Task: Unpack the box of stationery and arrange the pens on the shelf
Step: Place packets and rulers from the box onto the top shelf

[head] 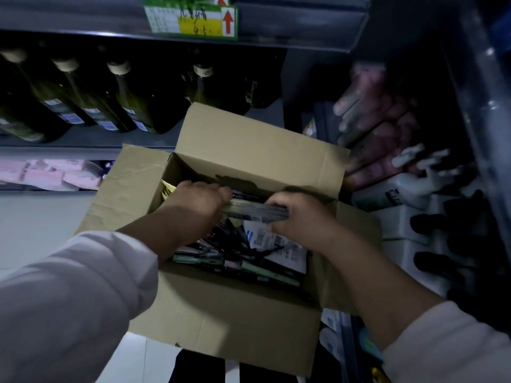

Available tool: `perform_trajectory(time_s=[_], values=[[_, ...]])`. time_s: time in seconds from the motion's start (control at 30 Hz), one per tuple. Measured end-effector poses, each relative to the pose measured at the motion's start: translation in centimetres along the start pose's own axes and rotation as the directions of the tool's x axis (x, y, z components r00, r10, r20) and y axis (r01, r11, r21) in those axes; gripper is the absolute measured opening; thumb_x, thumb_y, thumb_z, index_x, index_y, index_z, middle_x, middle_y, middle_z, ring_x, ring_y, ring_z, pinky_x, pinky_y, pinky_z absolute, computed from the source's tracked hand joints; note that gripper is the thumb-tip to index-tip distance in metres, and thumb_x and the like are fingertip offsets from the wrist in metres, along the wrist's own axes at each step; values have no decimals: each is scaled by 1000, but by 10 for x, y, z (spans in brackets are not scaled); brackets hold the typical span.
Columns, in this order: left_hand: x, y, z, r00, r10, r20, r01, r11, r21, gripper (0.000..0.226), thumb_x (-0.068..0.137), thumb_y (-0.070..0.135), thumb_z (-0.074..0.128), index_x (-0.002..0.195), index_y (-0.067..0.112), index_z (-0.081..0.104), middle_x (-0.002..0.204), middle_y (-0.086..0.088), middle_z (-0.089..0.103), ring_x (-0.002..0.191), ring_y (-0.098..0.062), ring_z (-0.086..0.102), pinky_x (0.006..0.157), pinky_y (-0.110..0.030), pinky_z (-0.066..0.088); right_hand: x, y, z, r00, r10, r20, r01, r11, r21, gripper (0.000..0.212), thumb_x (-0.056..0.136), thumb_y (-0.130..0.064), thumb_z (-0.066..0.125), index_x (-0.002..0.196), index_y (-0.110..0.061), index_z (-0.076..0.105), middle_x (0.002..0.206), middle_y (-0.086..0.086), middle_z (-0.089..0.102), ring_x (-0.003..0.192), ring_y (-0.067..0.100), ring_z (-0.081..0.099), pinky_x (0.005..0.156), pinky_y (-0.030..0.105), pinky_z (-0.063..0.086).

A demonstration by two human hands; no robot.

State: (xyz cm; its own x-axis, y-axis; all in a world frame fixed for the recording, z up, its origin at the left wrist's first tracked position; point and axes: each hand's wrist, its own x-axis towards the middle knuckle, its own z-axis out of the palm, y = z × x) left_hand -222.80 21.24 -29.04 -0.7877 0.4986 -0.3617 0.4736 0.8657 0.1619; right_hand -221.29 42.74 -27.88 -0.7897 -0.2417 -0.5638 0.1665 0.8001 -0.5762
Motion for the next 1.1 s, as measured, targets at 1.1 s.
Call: perform_trajectory(time_s=[1.1], values=[[-119,257,-329,595,604,-530,-444,797,410,34,86,46,56,106,19,53,101,-3,53,97,-27,52,72,-35,31,-412,-64,-171,462,118,-879,179,958,222,19,71,-8,78,77,-18,62,70,-6,64,62,1,54,62,19,44]])
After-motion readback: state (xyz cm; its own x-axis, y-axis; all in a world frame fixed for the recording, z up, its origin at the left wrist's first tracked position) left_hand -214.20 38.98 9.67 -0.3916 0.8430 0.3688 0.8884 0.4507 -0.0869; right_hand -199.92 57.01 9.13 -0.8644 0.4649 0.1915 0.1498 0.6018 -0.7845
